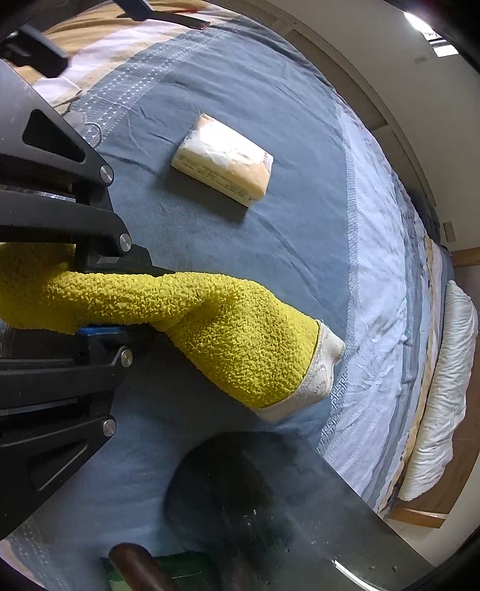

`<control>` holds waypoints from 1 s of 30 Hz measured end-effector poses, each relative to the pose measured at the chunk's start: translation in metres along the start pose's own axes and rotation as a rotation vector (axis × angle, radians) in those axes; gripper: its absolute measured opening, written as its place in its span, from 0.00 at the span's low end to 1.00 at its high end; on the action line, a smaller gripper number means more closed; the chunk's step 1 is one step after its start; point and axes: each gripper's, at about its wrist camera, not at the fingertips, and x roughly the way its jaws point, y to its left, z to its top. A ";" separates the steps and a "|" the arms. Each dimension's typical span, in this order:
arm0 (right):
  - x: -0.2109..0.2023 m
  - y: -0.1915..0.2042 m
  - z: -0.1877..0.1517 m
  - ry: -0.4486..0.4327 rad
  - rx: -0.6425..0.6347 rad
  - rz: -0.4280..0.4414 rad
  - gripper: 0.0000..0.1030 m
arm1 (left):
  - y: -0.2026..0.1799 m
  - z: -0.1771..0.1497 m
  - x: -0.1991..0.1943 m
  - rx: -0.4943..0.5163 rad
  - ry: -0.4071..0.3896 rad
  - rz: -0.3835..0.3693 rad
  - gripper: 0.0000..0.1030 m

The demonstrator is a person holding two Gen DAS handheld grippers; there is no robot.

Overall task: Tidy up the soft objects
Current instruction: 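Grasp the Face tissue pack with the left gripper while the right gripper holds the yellow cloth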

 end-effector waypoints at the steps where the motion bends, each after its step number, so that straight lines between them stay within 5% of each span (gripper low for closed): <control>1: -0.002 -0.001 0.000 -0.004 -0.004 -0.004 0.16 | 0.000 0.002 0.002 -0.002 -0.002 0.000 0.99; 11: -0.018 -0.014 -0.005 -0.018 -0.019 -0.023 0.16 | -0.008 0.037 0.050 0.038 -0.017 0.032 0.99; 21: -0.018 -0.017 -0.005 -0.008 -0.053 -0.031 0.16 | -0.018 0.051 0.106 0.061 0.086 0.000 0.96; 29: -0.016 -0.014 -0.004 -0.008 -0.062 -0.040 0.16 | -0.020 0.052 0.115 0.072 0.099 -0.039 0.45; 30: -0.016 -0.014 -0.004 -0.008 -0.062 -0.040 0.16 | -0.020 0.053 0.114 0.075 0.097 -0.035 0.45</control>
